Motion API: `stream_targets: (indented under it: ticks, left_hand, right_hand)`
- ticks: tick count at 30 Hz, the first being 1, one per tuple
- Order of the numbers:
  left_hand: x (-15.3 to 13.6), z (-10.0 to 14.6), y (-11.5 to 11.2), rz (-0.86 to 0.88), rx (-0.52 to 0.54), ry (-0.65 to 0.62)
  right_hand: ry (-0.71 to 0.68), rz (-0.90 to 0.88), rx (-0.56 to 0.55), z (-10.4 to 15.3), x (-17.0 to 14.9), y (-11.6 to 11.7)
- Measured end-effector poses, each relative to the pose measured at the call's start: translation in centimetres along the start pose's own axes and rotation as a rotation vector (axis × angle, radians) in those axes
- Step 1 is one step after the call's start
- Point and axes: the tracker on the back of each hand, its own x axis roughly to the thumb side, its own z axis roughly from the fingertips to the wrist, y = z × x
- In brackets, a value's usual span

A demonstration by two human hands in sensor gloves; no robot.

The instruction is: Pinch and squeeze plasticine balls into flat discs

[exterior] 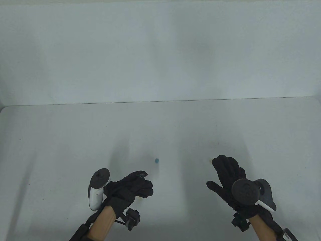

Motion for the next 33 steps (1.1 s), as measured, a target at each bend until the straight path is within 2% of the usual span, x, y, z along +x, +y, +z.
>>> stream_targets:
  ticks: [2,6,8,13,24,28,33]
  left_hand:
    - [-0.4,0.0,0.1,0.034,0.006,0.012]
    - [-0.7,-0.1,0.0,0.180,-0.089,0.028]
    - [-0.7,0.0,-0.1,0.175,-0.111,0.026]
    - [-0.1,0.0,-0.1,0.076,-0.082,0.036]
    - [0.2,0.3,0.0,0.046,-0.030,0.022]
    - [-0.4,0.0,-0.1,0.091,-0.142,0.067]
    - [-0.8,0.0,-0.6,0.179,-0.175,0.049]
  right_hand:
    - [-0.002,-0.004,-0.009,0.0,0.0,-0.1]
    - [0.004,0.002,-0.014,0.0,0.0,-0.1]
    - [0.006,0.002,-0.019,0.0,0.0,-0.1]
    - [0.008,0.000,-0.022,0.0,0.0,-0.2]
    - [0.011,0.002,-0.027,0.1,0.0,-0.2]
    - [0.014,0.001,-0.026,0.0,0.0,-0.2]
    - [0.018,0.008,-0.022,0.0,0.0,-0.2]
